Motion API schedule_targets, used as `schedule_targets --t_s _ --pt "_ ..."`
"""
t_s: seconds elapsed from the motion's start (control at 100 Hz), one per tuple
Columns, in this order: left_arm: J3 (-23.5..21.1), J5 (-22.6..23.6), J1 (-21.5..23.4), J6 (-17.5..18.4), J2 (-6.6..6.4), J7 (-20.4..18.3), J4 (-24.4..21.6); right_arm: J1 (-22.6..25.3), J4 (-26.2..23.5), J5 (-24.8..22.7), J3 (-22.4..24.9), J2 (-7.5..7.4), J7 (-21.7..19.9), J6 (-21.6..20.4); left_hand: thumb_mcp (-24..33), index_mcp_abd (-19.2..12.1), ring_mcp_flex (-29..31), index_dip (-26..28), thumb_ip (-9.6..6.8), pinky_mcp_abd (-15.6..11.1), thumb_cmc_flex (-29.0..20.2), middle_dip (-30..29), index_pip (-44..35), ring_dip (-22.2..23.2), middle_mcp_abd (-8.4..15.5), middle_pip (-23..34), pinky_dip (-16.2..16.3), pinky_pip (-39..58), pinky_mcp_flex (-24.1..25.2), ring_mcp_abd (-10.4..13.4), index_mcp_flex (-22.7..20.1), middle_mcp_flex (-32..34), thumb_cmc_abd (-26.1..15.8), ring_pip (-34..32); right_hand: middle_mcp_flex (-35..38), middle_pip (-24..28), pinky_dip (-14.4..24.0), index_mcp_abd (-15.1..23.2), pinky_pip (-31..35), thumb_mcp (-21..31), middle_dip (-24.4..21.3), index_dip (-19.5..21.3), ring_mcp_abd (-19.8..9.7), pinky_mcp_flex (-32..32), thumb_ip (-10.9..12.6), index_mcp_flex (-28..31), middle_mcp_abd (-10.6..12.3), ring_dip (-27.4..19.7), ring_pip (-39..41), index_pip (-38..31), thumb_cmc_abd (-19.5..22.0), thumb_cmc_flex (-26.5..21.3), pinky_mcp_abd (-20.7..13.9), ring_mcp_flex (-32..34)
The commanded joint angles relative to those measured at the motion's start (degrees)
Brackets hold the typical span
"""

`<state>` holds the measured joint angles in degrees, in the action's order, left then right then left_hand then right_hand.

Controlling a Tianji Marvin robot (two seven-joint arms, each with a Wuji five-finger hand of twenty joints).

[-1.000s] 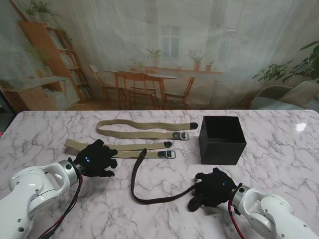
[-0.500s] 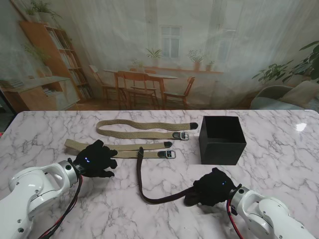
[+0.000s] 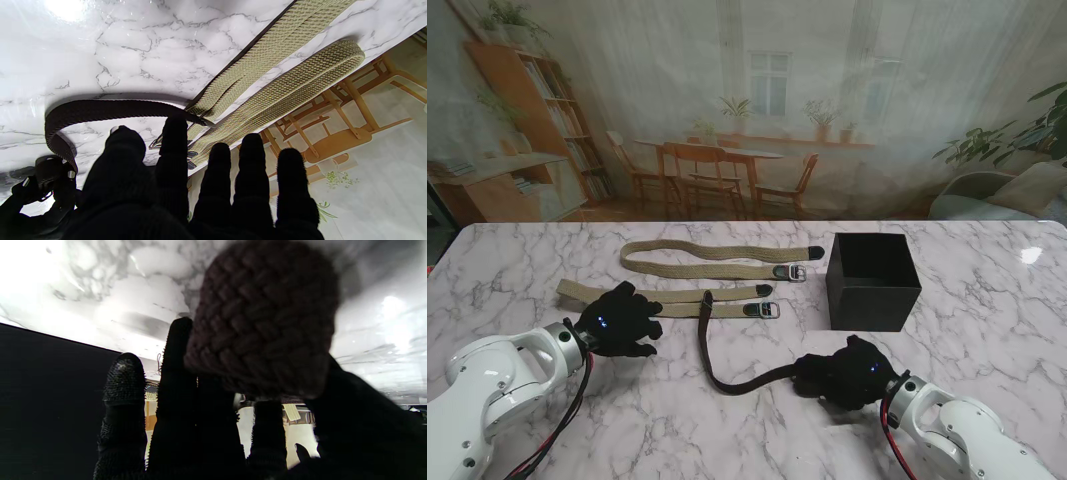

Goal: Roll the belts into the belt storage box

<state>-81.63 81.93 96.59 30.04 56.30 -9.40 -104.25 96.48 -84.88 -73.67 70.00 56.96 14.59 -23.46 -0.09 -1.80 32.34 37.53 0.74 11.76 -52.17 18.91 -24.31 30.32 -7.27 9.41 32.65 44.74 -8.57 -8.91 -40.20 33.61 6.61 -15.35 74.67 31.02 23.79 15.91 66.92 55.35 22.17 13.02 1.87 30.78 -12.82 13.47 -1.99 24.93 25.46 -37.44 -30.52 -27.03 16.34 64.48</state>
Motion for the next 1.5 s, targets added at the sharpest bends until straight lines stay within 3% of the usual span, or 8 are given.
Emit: schedule_targets --t_s 0.0,0.16,0.4,0.46,0.62,0.76,1.26,1.49 --pt "0.2 0.1 0.1 -0.2 0.03 -0.8 0.1 0.3 1.3 0.1 -0.4 -0.02 -0.7 -0.4 -0.6 1.2 0.9 0.4 0.14 2.6 0.4 0.1 0.4 0.3 -0.1 -0.9 0.3 -1.3 0.8 -1.3 -0.4 0.5 -1.6 0.1 7.7 5.9 0.3 3.6 1.6 8.3 2.0 -1.4 -1.9 1.0 5.8 -4.3 2.6 0.9 3.6 1.3 4.0 -7.4 1.1 5.6" --pt "0.1 0.3 0.2 -0.3 0.03 -0.8 0.0 0.0 1.9 0.6 -0.7 0.03 -0.1 -1.1 -0.6 1.2 0.9 0.5 0.13 2.5 0.2 0.1 0.4 0.3 -0.1 -0.9 0.3 -1.3 0.8 -1.2 -0.3 0.5 -1.6 0.1 8.9 5.7 -0.4 9.5 1.6 8.4 2.1 -2.1 -0.2 2.0 5.8 -2.3 1.2 0.8 5.0 1.2 6.2 -9.6 3.0 8.0" --pt "0.0 0.5 0.4 -0.3 0.02 -0.5 0.0 -0.3 1.9 1.8 -0.6 0.05 -1.8 -3.0 -0.6 1.1 0.9 0.5 0.13 2.5 0.1 0.1 0.3 0.3 -0.1 -0.8 0.3 -1.3 0.8 -1.3 -0.4 0.4 -1.6 0.1 7.5 3.8 -1.2 9.9 -1.1 7.4 2.6 2.8 -1.1 -1.2 5.9 20.9 1.4 0.1 3.3 -5.5 7.9 -10.4 5.2 5.9" --pt "-0.1 0.5 0.4 -0.4 0.03 -0.5 0.0 -0.4 2.0 1.9 -0.7 0.05 -2.0 -3.1 -0.6 1.2 0.9 0.5 0.13 2.5 0.2 0.1 0.3 0.3 -0.1 -0.8 0.3 -1.3 0.8 -1.3 -0.4 0.4 -1.6 0.1 6.3 -1.4 -0.7 5.8 -2.0 6.1 0.2 -3.6 -3.1 -2.2 -0.1 24.7 3.3 -0.7 0.2 -9.2 5.0 -9.9 4.9 3.6" --pt "-0.1 0.5 0.5 -0.4 0.03 -0.4 0.0 -0.2 1.5 2.4 -0.6 0.07 -3.5 -3.3 -0.6 1.1 0.9 0.5 0.13 2.6 0.2 0.1 0.4 0.3 -0.1 -0.8 0.3 -1.3 0.8 -1.2 -0.3 0.4 -1.7 0.1 5.7 -5.0 -0.1 2.9 -2.2 5.1 -2.6 -8.1 -5.1 -3.0 -2.1 24.8 6.2 -1.5 -1.9 -12.1 2.6 -8.0 4.1 1.2" --pt "-0.3 0.6 0.6 -0.4 0.03 -0.2 0.0 -0.8 2.4 2.3 -1.2 0.11 -1.8 -3.2 -0.6 1.2 0.9 0.5 0.11 2.6 0.1 0.1 0.3 0.3 -0.2 -0.8 0.3 -1.3 0.8 -1.3 -0.4 0.5 -1.6 0.1 7.9 -1.9 0.3 10.6 -2.1 7.7 -1.9 -1.3 -2.8 -2.4 5.7 15.7 2.1 -0.8 1.6 -1.8 6.6 -9.2 5.2 3.7" --pt "-0.5 1.0 0.8 -0.4 0.01 0.2 0.1 -0.9 2.6 4.7 -1.7 0.49 -3.6 -2.5 -0.6 0.9 1.0 0.5 0.14 2.6 -0.2 0.1 0.1 0.3 0.0 -0.8 0.3 -1.3 0.7 -1.2 -0.4 0.6 -1.3 0.1 5.1 -0.5 -0.5 9.4 -3.3 3.3 -0.2 -3.4 0.0 -2.1 6.1 -3.1 0.7 -0.2 1.6 6.5 12.2 -13.4 8.3 4.2" --pt "-0.6 1.0 0.9 -0.5 0.01 0.2 0.1 -0.9 2.5 4.1 -1.7 0.29 -4.1 -2.9 -0.6 1.0 1.0 0.5 0.13 2.6 -0.2 0.1 0.1 0.3 0.0 -0.8 0.3 -1.2 0.7 -1.2 -0.4 0.5 -1.4 0.1 4.4 -1.5 -1.0 12.0 -4.5 3.7 -0.9 -1.9 -0.1 -3.8 6.1 13.2 0.6 -0.5 0.9 1.2 11.9 -13.5 8.9 3.4"
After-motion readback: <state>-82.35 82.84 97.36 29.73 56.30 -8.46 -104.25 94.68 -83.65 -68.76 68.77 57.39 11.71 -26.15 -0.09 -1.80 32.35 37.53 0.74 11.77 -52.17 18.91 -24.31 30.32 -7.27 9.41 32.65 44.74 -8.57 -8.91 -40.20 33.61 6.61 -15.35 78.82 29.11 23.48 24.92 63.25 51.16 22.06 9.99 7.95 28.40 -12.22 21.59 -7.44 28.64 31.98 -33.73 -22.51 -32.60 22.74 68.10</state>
